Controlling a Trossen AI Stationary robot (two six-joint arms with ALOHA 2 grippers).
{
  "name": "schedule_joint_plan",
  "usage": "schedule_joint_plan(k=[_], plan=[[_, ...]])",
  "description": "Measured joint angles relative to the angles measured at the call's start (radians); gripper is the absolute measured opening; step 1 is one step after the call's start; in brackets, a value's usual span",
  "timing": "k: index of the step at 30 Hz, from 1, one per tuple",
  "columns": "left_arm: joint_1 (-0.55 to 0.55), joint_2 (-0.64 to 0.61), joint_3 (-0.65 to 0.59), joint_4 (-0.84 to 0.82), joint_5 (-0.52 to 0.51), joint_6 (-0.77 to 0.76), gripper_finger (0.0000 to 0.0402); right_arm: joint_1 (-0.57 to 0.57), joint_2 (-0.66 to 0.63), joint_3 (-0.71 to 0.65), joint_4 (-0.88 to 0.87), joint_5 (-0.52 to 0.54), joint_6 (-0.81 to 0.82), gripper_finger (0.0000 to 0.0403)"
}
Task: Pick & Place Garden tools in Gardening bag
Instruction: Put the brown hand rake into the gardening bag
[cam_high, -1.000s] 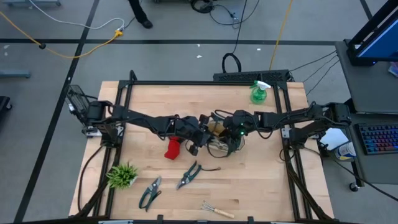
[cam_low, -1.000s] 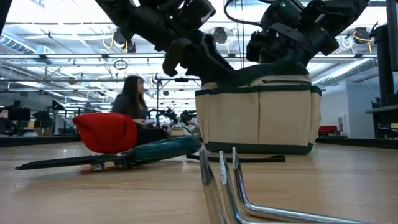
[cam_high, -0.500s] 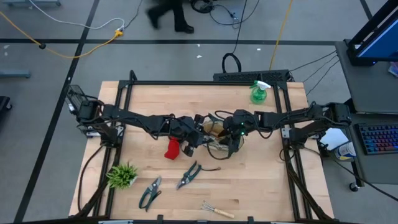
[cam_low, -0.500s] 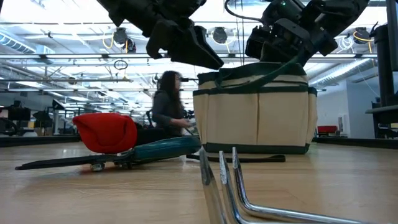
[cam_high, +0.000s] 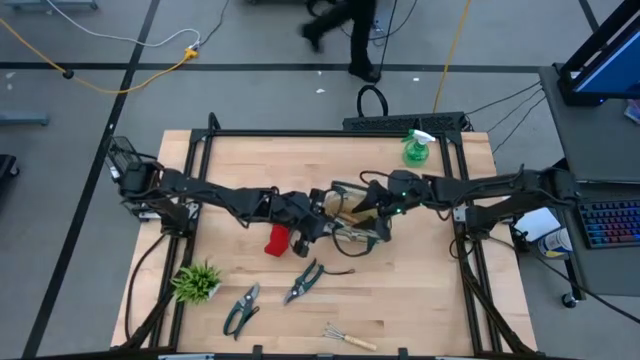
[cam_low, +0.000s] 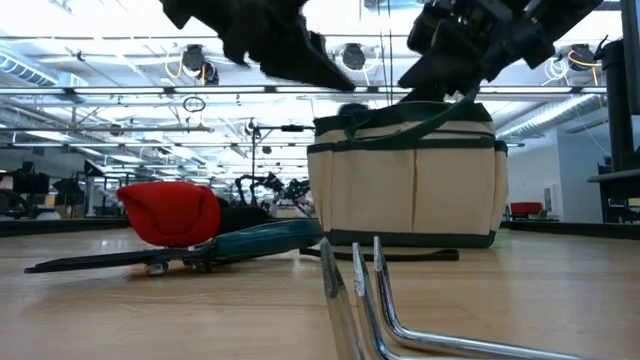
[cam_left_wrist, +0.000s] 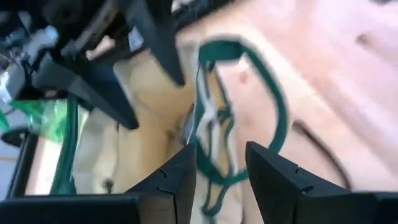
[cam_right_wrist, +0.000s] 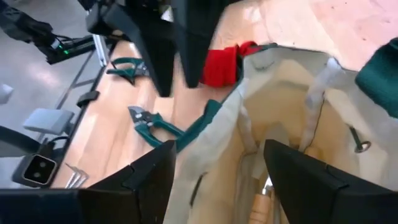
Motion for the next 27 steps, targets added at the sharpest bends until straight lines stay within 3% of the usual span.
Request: schedule_joint_plan(k=[13,27], plan=[[-0.11,-0.035,0.001,-0.15,-0.001,-0.346,0.0145,0.002,-0.109,0.001,-0.039,-0.003,-0.004,0.0234],[-0.155,-0.034,0.001,-0.228,-0.002,-0.605,0.0145,0.002,-0.211,0.001,-0.038,-0.004,-0.157,0.022]])
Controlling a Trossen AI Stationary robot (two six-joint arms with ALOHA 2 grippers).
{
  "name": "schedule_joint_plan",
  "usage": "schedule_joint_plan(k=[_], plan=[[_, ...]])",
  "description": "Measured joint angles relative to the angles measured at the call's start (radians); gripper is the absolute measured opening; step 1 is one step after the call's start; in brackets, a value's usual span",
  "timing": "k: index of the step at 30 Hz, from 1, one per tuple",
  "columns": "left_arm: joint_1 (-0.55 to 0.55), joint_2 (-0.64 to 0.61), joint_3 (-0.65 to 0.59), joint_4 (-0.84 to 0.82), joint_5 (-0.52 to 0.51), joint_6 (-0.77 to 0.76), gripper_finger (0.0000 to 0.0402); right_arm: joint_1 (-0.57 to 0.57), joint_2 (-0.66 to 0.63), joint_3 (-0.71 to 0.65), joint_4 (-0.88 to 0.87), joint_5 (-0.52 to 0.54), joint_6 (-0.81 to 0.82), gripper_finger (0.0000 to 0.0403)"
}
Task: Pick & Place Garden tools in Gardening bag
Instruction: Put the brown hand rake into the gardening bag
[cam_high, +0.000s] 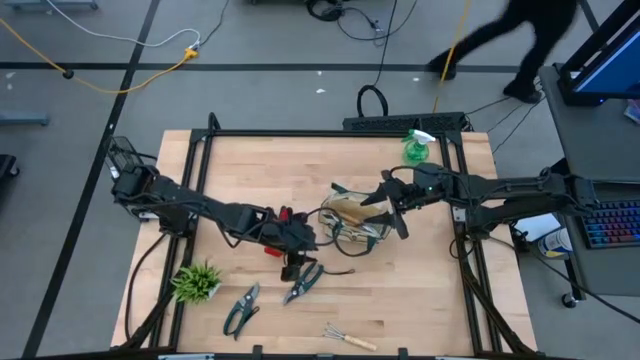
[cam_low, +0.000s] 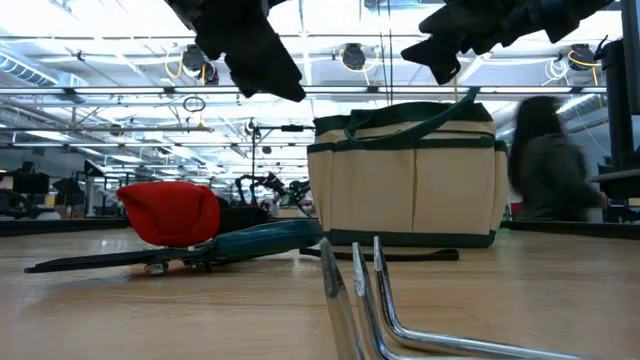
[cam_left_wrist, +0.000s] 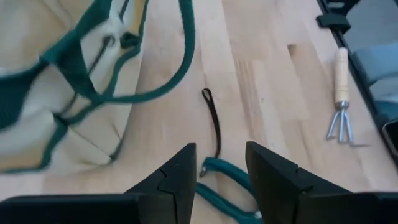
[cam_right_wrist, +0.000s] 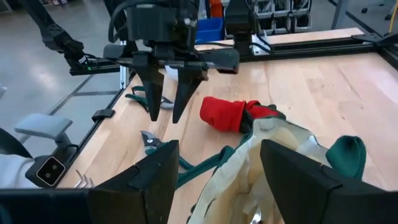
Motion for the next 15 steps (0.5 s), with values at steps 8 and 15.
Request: schedule_joint_plan(k=[8,15], plan=[[-0.008,0.007,0.0,-0.009,-0.015,-0.161,0.0145,0.0,0.0,0.0,-0.002,0.0,-0.023,0.0215],[-0.03,0.023,0.0,-0.025,-0.052,-0.166,0.0145,0.042,0.0,0.0,-0.017,0.0,-0.186,0.0214]])
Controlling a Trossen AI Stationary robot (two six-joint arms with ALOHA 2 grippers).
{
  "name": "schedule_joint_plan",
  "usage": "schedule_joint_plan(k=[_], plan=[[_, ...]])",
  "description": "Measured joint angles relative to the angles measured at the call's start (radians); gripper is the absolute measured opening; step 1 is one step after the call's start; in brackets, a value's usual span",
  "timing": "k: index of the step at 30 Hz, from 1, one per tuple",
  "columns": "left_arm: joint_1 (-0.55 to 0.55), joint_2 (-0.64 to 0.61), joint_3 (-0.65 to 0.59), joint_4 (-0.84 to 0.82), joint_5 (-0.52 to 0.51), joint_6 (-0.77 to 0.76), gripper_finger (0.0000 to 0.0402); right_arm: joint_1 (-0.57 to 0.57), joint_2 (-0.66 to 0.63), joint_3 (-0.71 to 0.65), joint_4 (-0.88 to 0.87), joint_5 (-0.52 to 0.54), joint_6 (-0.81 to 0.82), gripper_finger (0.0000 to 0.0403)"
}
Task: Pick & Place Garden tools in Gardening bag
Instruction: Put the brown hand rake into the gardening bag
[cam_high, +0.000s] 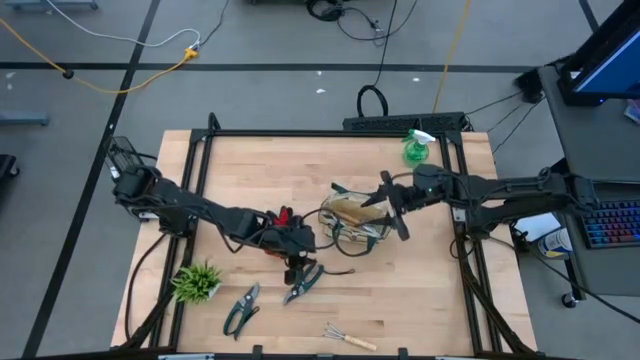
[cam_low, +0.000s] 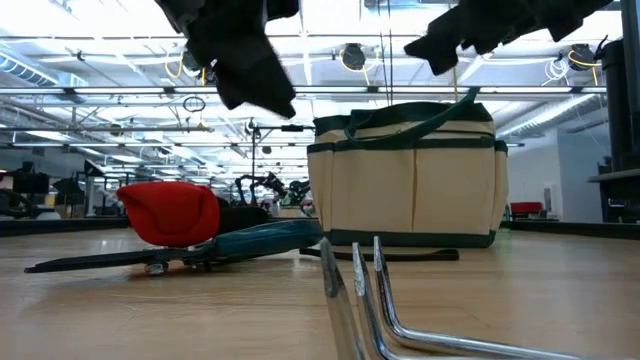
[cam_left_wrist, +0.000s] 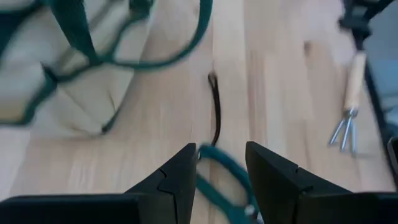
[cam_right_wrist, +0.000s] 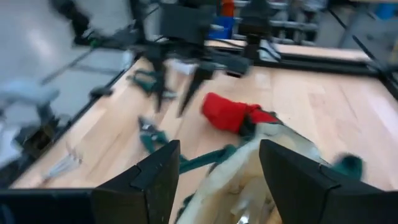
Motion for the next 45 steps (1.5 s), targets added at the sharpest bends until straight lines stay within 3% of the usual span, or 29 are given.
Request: schedule_joint_plan(k=[4,14,19,27,34,45], plan=[[-0.01,-0.001,0.0,0.001,0.0,0.004,0.0145,0.108,0.001,0.0,-0.003,0.026,-0.066,0.0212],[-0.003,-0.001,0.0,0.0,-0.001,0.079,0.0145,0.445,0.105,0.0,0.002,0.339,-0.044,0.0212],[-0.003,-0.001,-0.001,0.0,-0.001,0.158,0.0145,0.533,0.193,0.0,0.083,0.33,0.012,0.0212],[0.017,-0.001,0.0,0.024,-0.002,0.364,0.0145,0.599,0.302,0.0,0.285,0.358,0.179,0.0212],[0.053,-0.001,0.0,0.019,-0.002,0.47,0.0145,0.669,0.379,0.036,0.292,0.483,0.324,0.0212],[0.089,-0.001,0.0,0.018,-0.001,0.522,0.0145,0.725,0.535,0.142,0.273,0.466,0.534,0.0212]])
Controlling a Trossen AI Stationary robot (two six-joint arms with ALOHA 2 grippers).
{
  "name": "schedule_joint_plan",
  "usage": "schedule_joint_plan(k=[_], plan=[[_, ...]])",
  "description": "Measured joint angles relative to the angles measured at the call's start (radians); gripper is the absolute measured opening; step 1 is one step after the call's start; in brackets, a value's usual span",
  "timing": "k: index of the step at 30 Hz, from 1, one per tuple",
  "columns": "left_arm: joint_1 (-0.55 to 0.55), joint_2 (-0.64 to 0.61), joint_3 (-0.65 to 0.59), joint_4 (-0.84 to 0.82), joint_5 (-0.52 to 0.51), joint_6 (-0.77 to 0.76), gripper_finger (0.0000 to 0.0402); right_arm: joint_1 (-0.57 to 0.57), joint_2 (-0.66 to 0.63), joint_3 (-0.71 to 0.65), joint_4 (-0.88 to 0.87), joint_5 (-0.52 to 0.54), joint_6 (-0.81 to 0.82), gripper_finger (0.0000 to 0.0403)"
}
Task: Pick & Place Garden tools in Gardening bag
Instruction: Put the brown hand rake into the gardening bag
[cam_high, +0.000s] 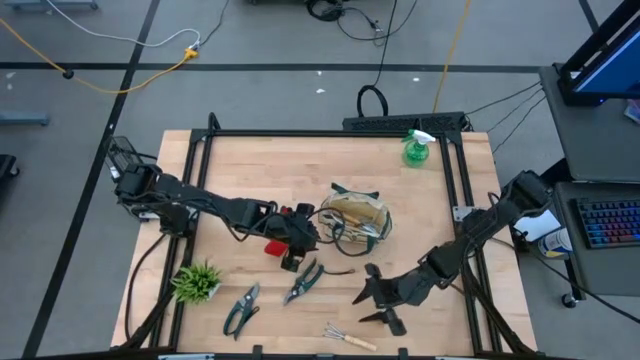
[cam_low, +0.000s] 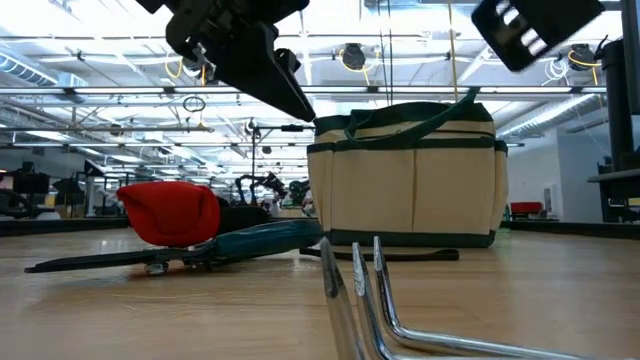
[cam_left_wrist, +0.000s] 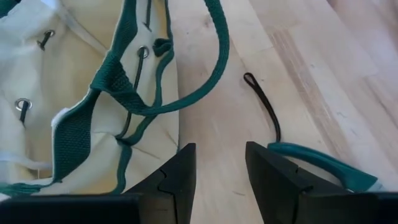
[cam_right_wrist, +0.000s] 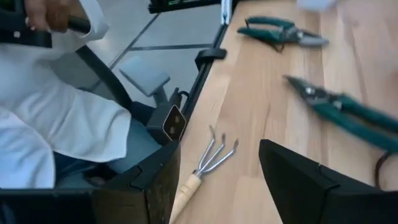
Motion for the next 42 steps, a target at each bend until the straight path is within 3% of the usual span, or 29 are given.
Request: schedule_joint_plan(k=[7,14,21,29,36,42], plan=[[0.0,0.0,0.0,0.014,0.001,0.108,0.0145,0.02,0.007,0.001,0.012,-0.016,0.139,0.0212],[0.009,-0.001,0.0,0.064,0.001,0.13,0.0145,0.051,0.051,0.003,0.082,0.037,0.187,0.0212],[0.034,-0.001,0.0,0.077,0.001,0.128,0.0145,0.039,0.128,0.001,0.07,-0.039,0.267,0.0212],[0.059,-0.001,0.0,0.079,0.001,0.12,0.0145,0.03,0.144,0.041,0.072,0.089,0.282,0.0212],[0.07,-0.001,0.0,0.073,0.001,0.096,0.0145,0.048,0.222,0.232,-0.104,0.09,0.267,0.0212],[0.071,-0.001,0.0,0.045,0.001,0.049,0.0145,0.071,0.298,0.338,-0.287,0.064,0.457,0.0212]])
